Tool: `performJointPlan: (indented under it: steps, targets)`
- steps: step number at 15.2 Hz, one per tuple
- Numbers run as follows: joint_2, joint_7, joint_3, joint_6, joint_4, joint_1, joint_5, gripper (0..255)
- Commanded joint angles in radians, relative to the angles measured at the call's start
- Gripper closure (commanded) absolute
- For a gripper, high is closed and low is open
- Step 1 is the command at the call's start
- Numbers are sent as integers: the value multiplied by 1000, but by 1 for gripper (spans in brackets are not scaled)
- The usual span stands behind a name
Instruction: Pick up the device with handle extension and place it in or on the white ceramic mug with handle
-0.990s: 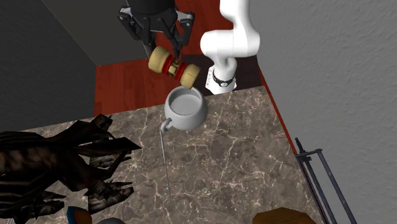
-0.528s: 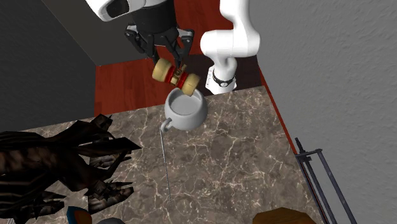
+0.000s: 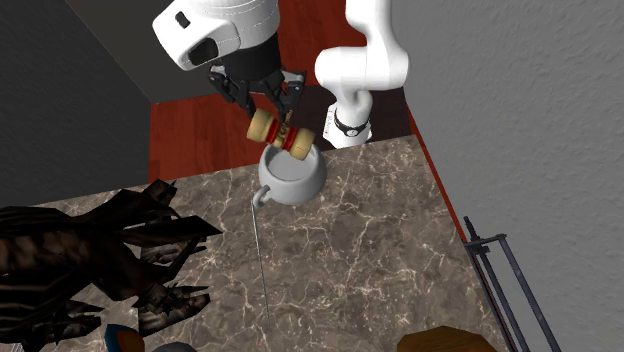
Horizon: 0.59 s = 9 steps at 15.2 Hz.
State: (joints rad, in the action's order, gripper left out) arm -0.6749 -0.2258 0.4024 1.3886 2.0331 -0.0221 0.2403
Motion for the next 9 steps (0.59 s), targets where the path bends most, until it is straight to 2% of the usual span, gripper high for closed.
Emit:
performJointPlan:
  steps: [1, 9]
  targets:
    - [-15, 5, 1, 26, 40, -3, 4, 255]
    - [-17, 5, 2, 30, 46, -4, 5, 255]
